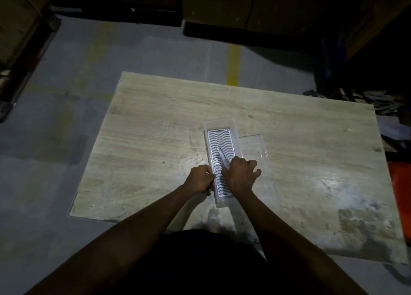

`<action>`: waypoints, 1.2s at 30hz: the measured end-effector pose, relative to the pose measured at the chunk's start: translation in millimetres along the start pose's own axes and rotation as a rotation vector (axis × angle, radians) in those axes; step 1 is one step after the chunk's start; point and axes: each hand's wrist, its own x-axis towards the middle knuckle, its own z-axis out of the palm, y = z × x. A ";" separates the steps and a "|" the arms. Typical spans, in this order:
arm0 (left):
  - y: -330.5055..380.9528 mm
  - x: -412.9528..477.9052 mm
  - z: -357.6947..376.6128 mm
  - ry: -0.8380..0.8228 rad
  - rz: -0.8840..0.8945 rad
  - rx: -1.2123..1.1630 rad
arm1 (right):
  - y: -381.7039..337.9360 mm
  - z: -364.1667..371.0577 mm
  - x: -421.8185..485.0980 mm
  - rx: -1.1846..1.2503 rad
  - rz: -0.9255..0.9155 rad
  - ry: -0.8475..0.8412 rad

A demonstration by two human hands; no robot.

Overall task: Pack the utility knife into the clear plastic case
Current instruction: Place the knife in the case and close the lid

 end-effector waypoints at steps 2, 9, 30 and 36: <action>0.6 0.5 -1.0 -0.015 -0.001 0.000 | -1.9 9.6 0.6 -0.071 -0.027 0.012; -6.8 5.9 1.4 -0.043 -0.020 -0.052 | -8.5 31.3 3.0 -0.155 -0.045 0.014; -1.7 -14.3 14.6 0.079 -0.049 -0.117 | 37.0 -7.3 12.5 -0.041 -0.212 0.161; -11.7 -24.7 33.9 0.169 -0.073 -0.108 | 104.7 -32.3 28.5 0.225 -0.154 0.113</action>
